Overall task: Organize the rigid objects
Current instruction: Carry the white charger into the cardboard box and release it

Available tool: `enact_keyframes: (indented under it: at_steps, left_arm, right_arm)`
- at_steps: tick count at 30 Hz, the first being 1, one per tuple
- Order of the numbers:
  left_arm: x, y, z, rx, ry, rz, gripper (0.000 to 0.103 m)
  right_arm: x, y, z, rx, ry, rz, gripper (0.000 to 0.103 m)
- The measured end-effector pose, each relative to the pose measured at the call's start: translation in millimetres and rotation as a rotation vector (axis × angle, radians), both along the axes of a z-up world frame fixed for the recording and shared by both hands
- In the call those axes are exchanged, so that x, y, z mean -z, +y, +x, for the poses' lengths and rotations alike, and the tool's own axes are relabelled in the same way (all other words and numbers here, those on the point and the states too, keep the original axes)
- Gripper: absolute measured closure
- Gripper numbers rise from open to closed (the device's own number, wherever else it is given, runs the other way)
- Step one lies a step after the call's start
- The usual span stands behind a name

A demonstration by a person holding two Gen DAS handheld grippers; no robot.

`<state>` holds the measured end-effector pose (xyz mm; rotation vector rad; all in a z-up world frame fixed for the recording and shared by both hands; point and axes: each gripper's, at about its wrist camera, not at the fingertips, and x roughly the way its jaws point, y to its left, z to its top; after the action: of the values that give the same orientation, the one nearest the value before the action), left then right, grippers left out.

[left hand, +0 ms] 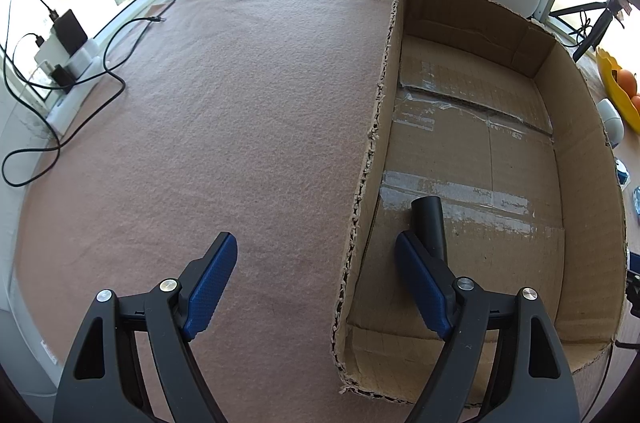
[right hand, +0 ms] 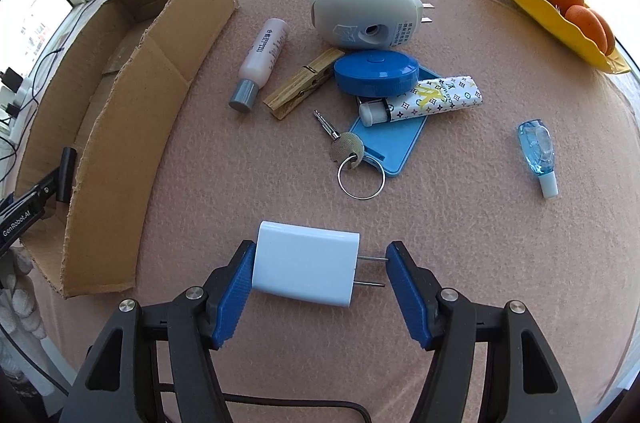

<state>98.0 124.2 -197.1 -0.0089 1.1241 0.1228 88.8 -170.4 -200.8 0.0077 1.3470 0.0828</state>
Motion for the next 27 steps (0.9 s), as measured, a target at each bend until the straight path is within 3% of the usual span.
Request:
enact_keyframes:
  at_steps: [27]
  left_arm:
    - [0.1,0.8,0.6,0.001,0.0,0.001,0.02]
  right_arm:
    - [-19.4,-2.5,-21.2,0.001,-0.078,-0.017,0.042]
